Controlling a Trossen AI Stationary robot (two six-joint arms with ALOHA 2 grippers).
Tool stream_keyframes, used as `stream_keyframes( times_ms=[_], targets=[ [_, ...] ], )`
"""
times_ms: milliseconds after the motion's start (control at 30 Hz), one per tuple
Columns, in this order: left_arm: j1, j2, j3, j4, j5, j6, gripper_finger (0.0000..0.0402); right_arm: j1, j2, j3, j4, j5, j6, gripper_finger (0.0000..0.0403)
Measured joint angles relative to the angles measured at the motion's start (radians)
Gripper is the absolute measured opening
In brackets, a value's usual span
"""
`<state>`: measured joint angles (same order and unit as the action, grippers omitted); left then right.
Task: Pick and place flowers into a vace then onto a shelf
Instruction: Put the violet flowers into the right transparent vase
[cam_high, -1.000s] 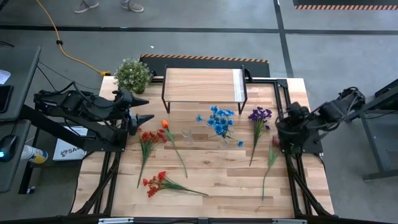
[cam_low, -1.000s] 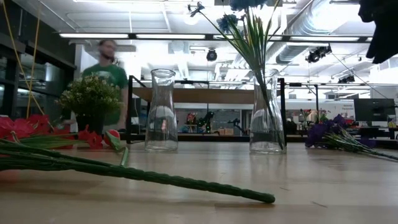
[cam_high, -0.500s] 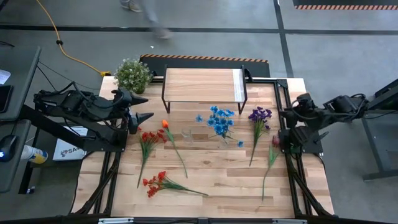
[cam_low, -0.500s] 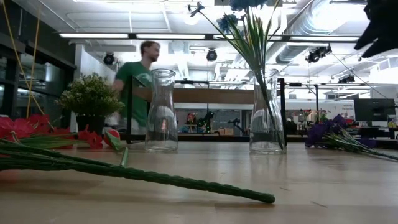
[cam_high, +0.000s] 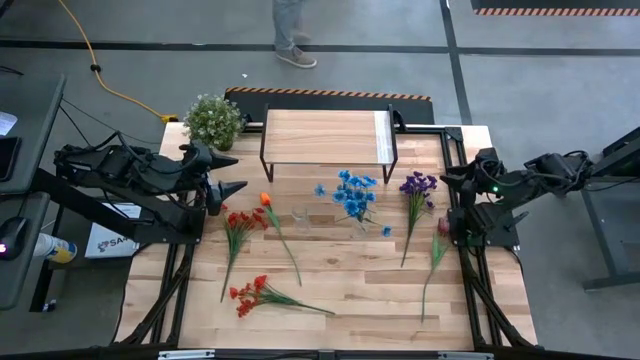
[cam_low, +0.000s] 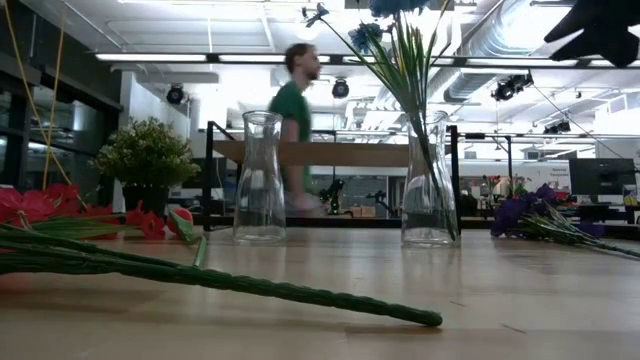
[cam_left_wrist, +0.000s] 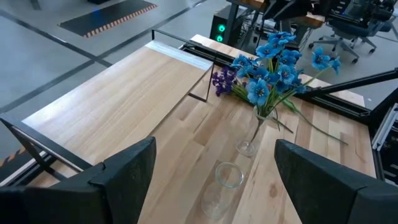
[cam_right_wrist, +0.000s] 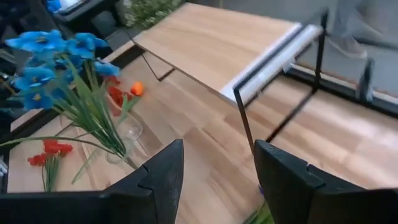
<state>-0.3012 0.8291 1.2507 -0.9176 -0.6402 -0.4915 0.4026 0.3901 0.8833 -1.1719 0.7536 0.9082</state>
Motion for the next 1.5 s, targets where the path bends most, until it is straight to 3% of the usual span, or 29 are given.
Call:
stream_keyframes(
  times_ms=[133, 333, 533, 700, 967, 1067, 1333, 1500],
  targets=[
    [0.000, 0.000, 0.000, 0.000, 0.000, 0.000, 0.0360, 0.000, 0.000, 0.000, 0.053, 0.005, -0.100, 0.0188],
    [0.000, 0.000, 0.000, 0.000, 0.000, 0.000, 0.0360, 0.000, 0.000, 0.000, 0.071, 0.021, -0.104, 0.0180],
    [0.000, 0.000, 0.000, -0.001, 0.000, 0.000, 0.0360, -0.008, 0.000, 0.000, 0.069, -0.031, -0.082, 0.0172],
    [0.000, 0.000, 0.000, -0.001, -0.001, 0.000, 0.0360, -0.041, 0.024, 0.068, -0.021, -0.041, -0.053, 0.0175],
    [0.000, 0.000, 0.000, -0.002, -0.002, 0.000, 0.0360, -0.118, 0.151, 0.306, -0.283, -0.029, -0.044, 0.0174],
    [0.000, 0.000, 0.000, -0.002, -0.002, 0.000, 0.0360, -0.150, 0.219, 0.380, -0.404, -0.092, 0.064, 0.0174],
    [0.000, 0.000, 0.000, -0.002, -0.007, 0.000, 0.0360, -0.247, 0.324, 0.384, -0.400, -0.337, 0.101, 0.0174],
    [0.000, 0.000, 0.000, -0.002, -0.007, 0.000, 0.0360, -0.311, 0.384, 0.341, -0.399, -0.380, 0.132, 0.0174]
  ],
)
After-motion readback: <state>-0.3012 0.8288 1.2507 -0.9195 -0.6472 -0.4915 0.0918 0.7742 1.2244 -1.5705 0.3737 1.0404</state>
